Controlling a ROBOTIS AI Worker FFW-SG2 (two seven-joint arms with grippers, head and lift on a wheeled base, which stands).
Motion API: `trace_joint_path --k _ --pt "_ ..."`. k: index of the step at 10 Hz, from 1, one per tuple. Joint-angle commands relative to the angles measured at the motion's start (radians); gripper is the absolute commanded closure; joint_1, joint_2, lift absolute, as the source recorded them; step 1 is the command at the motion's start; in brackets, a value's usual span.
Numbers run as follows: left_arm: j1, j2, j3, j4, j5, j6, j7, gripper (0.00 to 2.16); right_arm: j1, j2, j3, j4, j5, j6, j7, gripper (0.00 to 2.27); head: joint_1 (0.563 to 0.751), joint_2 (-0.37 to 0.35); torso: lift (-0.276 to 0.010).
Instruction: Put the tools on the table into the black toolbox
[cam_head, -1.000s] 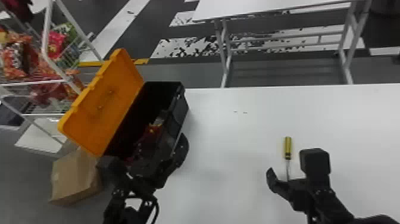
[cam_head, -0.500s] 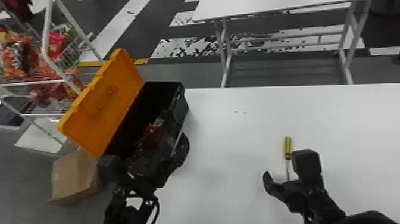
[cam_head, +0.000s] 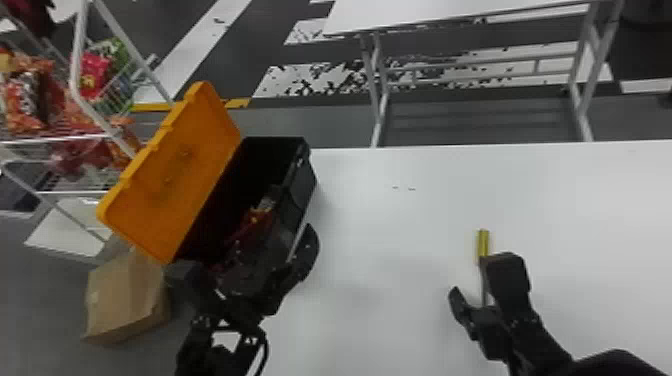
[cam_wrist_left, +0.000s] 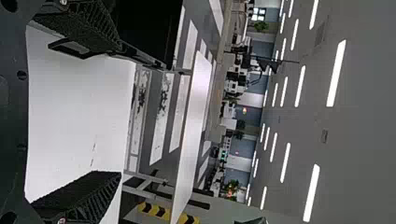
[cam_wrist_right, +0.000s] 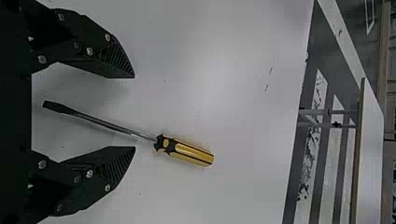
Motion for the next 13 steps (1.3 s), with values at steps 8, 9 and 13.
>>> trace_joint_path --k 8,9,13 --pt "-0.003 0.001 0.0 0.016 0.006 0.003 -0.018 0.04 0.032 0.001 -0.039 -0.047 0.045 0.063 0.038 2.24 0.695 0.35 -0.075" --pt "0.0 0.001 -0.005 0.001 0.006 0.006 -0.019 0.04 0.051 0.001 -0.041 -0.078 0.06 0.041 0.041 2.24 0.695 0.35 -0.075" --pt "0.0 0.001 -0.06 -0.061 0.017 0.045 -0.054 0.04 0.138 0.001 -0.05 -0.174 0.082 -0.042 0.089 2.24 0.695 0.35 -0.075"
